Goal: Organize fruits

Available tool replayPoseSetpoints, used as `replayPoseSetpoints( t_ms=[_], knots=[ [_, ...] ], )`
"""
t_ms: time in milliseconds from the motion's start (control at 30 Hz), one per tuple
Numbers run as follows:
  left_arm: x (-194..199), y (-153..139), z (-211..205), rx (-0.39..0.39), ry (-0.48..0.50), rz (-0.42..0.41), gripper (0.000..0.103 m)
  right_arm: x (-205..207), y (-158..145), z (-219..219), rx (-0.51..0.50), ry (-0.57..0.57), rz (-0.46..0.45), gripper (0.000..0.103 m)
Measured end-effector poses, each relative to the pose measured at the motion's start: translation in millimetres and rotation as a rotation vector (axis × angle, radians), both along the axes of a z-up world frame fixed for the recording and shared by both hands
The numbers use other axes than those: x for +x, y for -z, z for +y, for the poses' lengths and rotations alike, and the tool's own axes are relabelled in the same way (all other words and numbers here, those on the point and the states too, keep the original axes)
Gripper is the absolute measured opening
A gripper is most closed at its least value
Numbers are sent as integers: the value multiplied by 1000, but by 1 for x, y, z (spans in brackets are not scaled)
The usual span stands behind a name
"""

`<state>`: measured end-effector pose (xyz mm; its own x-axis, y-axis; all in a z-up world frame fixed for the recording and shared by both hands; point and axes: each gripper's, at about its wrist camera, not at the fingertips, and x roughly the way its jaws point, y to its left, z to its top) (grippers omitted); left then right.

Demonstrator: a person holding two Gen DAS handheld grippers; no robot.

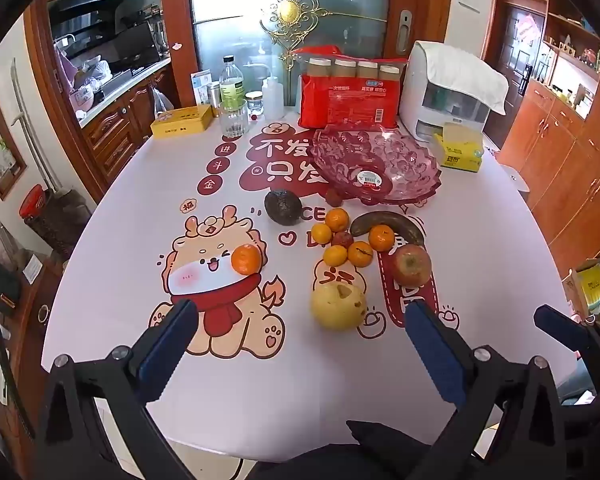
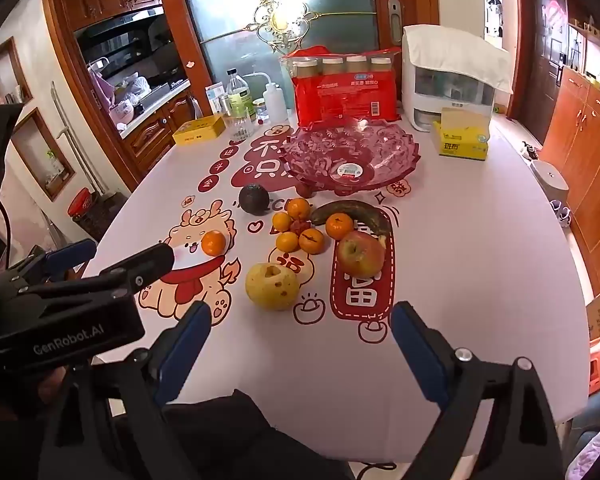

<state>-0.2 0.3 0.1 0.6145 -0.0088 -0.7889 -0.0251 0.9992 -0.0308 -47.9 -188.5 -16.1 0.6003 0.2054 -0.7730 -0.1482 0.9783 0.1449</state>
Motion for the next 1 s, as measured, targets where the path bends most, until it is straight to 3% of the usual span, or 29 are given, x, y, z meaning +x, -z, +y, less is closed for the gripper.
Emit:
replayPoseSetpoints(
  t_ms=[1000],
  knots=[
    [6, 15, 26, -14, 2, 33, 102, 9, 7, 15, -29, 0, 43, 92]
  ],
)
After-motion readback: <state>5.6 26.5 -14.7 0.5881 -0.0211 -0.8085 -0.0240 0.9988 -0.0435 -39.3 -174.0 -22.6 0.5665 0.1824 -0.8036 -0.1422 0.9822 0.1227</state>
